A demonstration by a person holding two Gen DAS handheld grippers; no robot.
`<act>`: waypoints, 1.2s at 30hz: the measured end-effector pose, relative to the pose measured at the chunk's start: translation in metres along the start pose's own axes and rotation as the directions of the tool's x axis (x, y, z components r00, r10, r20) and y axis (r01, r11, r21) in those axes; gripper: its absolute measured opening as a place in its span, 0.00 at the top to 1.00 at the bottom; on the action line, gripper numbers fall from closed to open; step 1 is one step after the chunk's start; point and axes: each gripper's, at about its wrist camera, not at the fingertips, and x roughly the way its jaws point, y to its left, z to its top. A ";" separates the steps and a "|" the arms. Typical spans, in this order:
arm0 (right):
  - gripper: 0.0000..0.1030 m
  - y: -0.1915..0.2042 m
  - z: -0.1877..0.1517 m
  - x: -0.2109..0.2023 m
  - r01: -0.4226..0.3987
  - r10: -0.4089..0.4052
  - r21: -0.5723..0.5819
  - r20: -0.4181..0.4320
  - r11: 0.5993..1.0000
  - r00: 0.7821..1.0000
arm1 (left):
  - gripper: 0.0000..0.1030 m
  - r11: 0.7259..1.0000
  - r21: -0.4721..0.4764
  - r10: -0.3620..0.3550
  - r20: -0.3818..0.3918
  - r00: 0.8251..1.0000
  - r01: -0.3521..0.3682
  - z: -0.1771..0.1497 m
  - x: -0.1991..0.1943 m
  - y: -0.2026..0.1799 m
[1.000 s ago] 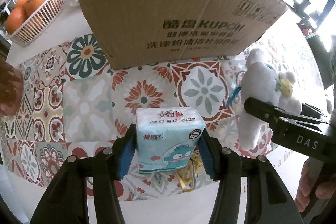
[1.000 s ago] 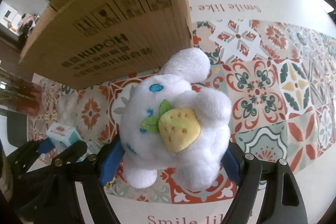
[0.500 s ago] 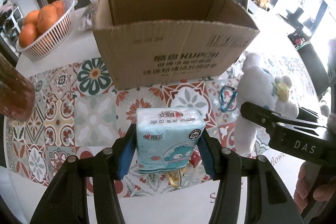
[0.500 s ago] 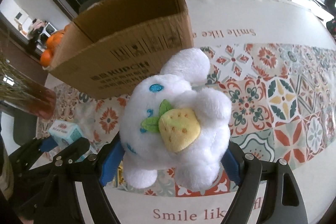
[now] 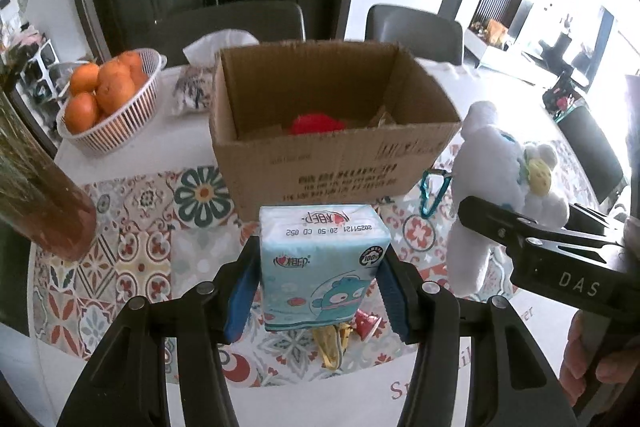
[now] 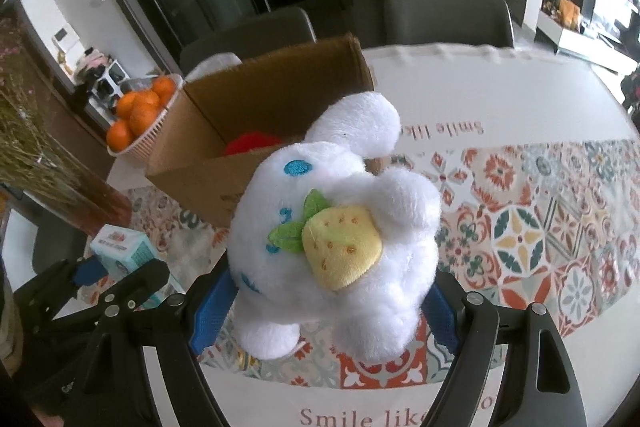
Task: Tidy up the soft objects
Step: 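Lift the white plush and tissue pack up over the cardboard box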
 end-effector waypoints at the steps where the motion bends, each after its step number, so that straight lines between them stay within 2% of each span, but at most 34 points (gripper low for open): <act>1: 0.20 0.001 0.002 -0.003 0.000 0.000 -0.002 0.008 1.000 1.000 | 0.47 1.000 0.001 0.000 0.010 1.000 0.000 0.002 -0.003 0.000; 22: 0.20 0.016 0.039 -0.043 -0.021 0.029 -0.054 0.152 0.998 0.988 | 0.47 1.000 0.027 -0.001 0.165 0.986 -0.003 0.041 -0.043 0.002; 29: 0.20 0.023 0.059 -0.046 -0.005 0.021 -0.087 0.177 0.996 0.984 | 0.47 1.000 0.027 -0.001 0.198 0.980 -0.005 0.061 -0.045 0.007; 36: 0.20 0.029 0.082 -0.039 -0.001 0.023 -0.121 0.178 0.993 0.984 | 0.47 1.000 0.014 -0.015 0.197 0.980 0.012 0.078 -0.035 0.014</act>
